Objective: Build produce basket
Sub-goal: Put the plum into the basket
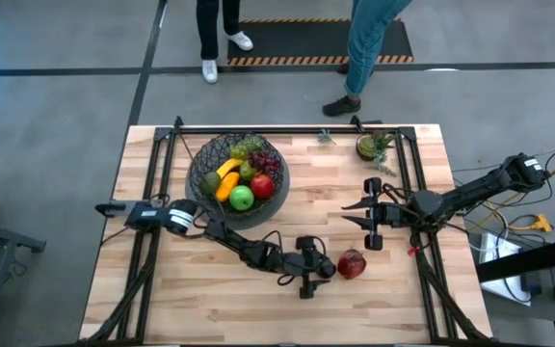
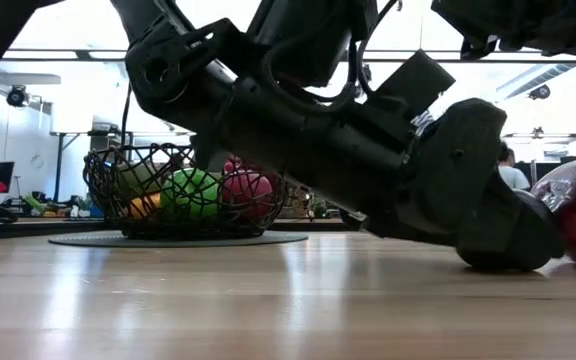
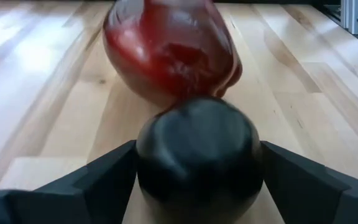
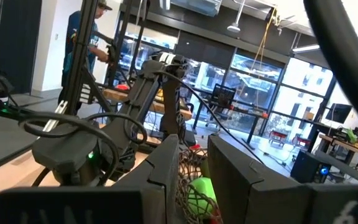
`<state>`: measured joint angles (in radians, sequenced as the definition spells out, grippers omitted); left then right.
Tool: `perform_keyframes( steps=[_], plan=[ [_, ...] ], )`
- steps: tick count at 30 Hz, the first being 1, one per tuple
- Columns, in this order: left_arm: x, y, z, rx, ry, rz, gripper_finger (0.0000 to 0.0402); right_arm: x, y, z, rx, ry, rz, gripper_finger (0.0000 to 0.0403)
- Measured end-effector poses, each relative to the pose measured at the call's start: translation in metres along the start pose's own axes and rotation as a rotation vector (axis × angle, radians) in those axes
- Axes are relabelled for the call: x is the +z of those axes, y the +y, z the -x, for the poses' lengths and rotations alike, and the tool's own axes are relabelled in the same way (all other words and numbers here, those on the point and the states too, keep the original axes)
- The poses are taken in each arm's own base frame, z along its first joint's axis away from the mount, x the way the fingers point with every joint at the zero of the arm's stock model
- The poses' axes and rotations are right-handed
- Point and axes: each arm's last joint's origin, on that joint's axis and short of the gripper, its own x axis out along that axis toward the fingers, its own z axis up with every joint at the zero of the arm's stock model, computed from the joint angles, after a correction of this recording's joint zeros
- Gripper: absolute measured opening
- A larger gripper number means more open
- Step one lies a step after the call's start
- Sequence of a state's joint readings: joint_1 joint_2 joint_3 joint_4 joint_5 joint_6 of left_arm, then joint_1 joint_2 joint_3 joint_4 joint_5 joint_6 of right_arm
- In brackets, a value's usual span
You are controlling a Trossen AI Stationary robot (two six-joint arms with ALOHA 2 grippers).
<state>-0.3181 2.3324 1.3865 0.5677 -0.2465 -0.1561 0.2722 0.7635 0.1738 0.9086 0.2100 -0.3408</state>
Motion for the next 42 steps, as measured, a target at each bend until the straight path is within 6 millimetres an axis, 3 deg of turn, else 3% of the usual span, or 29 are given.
perform_keyframes(
  steps=[7,13,18,23,31,36,42],
  plan=[
    [0.003,-0.002,0.002,0.002,-0.009,-0.007,0.0261,-0.001,0.001,0.000,0.004,0.011,0.002,0.0075],
    [0.006,-0.002,0.005,0.007,0.014,-0.021,0.0253,-0.002,0.001,0.000,0.006,0.016,0.004,0.0075],
    [0.030,-0.003,0.023,0.073,0.065,-0.095,0.0251,-0.002,0.001,0.000,0.006,0.017,0.000,0.0075],
    [0.051,-0.009,0.061,0.152,0.100,-0.226,0.0251,-0.002,0.001,0.000,0.006,0.018,-0.003,0.0075],
    [0.078,0.007,0.147,0.188,0.019,-0.226,0.0250,-0.004,0.001,-0.001,0.010,0.031,-0.004,0.0075],
    [0.076,0.027,0.200,0.254,-0.024,-0.196,0.0250,-0.004,0.002,-0.001,0.012,0.038,-0.007,0.0075],
    [0.059,0.051,0.255,0.381,-0.079,-0.111,0.0250,-0.005,0.002,-0.001,0.014,0.044,0.009,0.0075]
  ],
)
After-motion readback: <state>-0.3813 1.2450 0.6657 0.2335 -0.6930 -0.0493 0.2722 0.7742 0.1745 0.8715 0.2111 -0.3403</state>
